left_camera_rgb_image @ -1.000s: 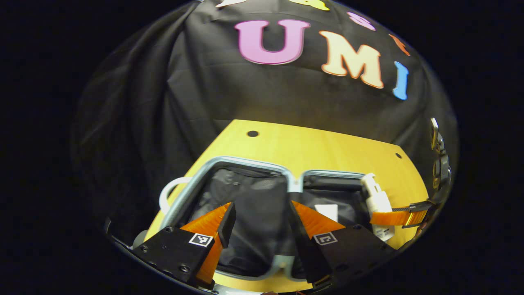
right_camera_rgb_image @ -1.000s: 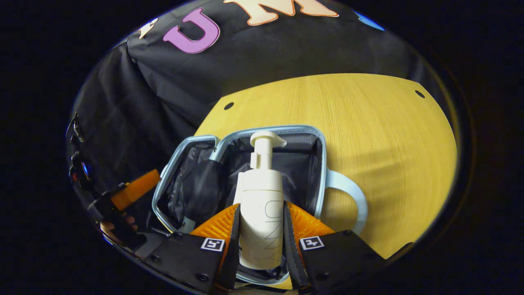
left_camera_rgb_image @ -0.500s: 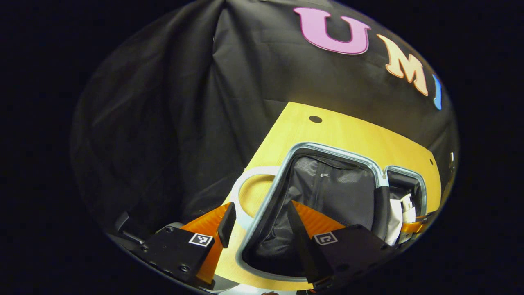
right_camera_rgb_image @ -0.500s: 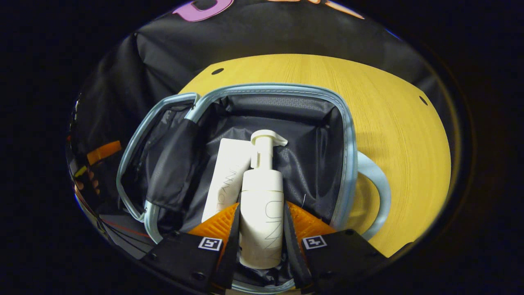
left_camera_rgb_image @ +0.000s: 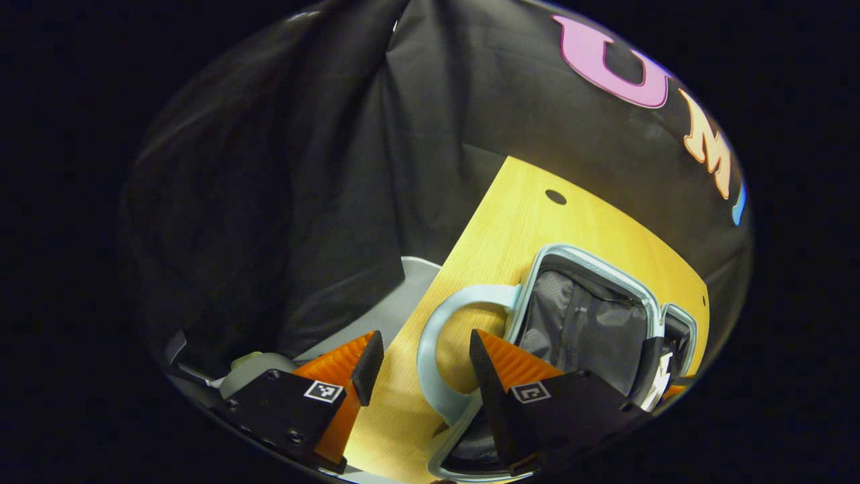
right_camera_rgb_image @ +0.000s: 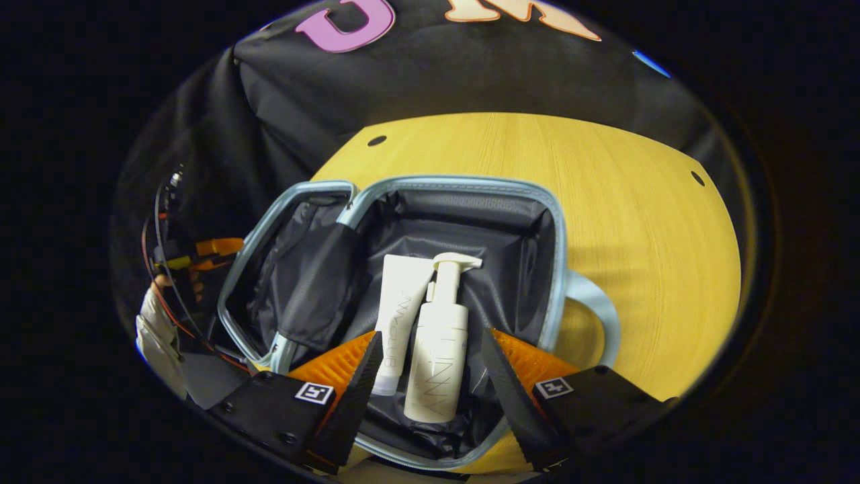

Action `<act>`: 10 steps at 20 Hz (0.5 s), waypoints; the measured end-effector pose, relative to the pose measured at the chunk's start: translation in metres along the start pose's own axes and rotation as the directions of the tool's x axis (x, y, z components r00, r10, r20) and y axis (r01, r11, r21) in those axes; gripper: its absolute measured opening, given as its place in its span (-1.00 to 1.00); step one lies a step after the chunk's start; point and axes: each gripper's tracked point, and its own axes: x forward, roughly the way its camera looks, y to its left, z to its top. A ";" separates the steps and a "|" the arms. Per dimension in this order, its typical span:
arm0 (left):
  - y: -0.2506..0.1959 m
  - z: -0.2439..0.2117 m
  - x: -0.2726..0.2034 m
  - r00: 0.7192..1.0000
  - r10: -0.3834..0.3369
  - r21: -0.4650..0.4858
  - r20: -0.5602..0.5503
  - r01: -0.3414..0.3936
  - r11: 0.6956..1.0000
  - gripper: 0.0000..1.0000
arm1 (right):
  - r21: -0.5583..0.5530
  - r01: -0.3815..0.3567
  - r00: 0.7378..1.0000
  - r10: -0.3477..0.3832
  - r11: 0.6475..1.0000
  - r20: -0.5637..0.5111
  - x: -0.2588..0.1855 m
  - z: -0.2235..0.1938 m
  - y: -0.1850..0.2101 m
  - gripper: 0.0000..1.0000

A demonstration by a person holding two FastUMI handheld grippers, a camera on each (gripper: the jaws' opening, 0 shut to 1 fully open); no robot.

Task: First open the suitcase, pack the skin care products into it, and then close the suitcase.

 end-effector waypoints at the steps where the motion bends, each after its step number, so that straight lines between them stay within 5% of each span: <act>1: 0.002 -0.002 0.008 1.000 0.001 0.002 -0.019 -0.001 1.000 0.51 | 0.011 -0.007 0.999 0.007 1.000 0.038 -0.009 0.010 -0.003 0.85; 6: 0.014 -0.004 0.033 0.997 0.031 0.022 -0.074 -0.029 0.999 0.41 | 0.056 0.001 0.978 -0.012 0.998 0.208 -0.054 0.052 -0.027 0.86; 8: 0.004 -0.009 0.038 0.992 -0.018 0.006 -0.124 0.019 1.000 0.11 | 0.071 0.020 0.970 -0.037 0.997 0.241 -0.065 0.059 -0.038 0.85; 10: -0.003 -0.006 0.026 0.989 -0.005 -0.007 -0.150 0.004 1.000 -0.79 | 0.062 0.038 0.965 -0.053 0.997 0.257 -0.071 0.063 -0.047 0.85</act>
